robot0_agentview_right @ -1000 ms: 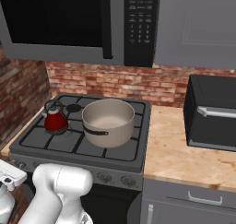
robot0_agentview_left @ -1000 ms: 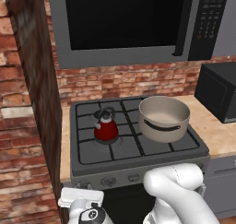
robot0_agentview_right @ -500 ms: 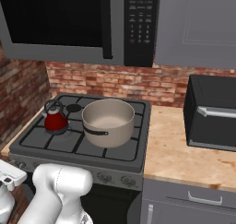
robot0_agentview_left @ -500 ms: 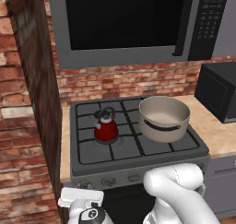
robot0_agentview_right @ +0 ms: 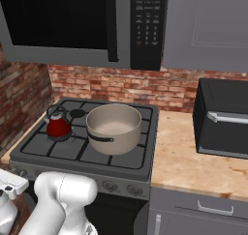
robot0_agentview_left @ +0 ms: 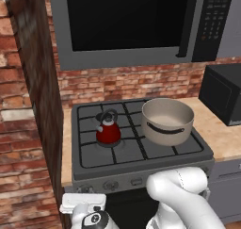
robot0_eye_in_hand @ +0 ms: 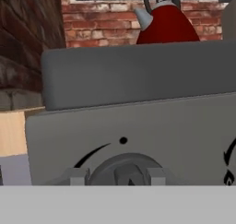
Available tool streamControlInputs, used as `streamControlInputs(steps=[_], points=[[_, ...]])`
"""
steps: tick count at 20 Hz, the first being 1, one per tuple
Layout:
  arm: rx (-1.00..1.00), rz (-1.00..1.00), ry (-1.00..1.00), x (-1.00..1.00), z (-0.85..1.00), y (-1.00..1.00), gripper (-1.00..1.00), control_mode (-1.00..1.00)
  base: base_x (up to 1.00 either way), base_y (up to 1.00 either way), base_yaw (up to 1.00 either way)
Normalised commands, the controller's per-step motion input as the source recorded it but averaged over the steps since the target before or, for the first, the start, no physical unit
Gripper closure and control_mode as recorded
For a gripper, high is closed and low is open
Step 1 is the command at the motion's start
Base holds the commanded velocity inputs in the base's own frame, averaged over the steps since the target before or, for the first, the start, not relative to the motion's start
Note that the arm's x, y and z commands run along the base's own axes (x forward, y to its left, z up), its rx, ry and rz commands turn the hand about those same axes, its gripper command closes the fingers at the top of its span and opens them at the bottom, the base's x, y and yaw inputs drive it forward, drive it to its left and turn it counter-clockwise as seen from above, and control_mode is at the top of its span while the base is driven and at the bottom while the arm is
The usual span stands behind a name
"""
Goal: Pick the kettle from the counter and place it on a stove burner. Then turn the burner on.
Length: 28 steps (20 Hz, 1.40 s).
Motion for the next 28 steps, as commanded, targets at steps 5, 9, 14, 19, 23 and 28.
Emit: streamControlInputs(steps=[5,9,14,19,23,28], points=[[-0.17,0.14,0.0,0.0,0.0,0.0,1.0,-1.0,0.0,0.0,0.0],[-0.2,0.16,0.0,0.0,0.0,0.0,1.0,-1.0,0.0,0.0,0.0],[-0.19,0.19,0.01,0.0,0.0,0.0,1.0,-1.0,0.0,0.0,0.0],[-0.17,0.21,0.03,0.0,0.0,0.0,1.0,-1.0,0.0,0.0,0.0],[-0.16,0.23,0.0,0.0,0.0,0.0,1.0,-1.0,0.0,0.0,0.0],[-0.14,0.22,0.0,0.0,0.0,0.0,1.0,-1.0,0.0,0.0,0.0]])
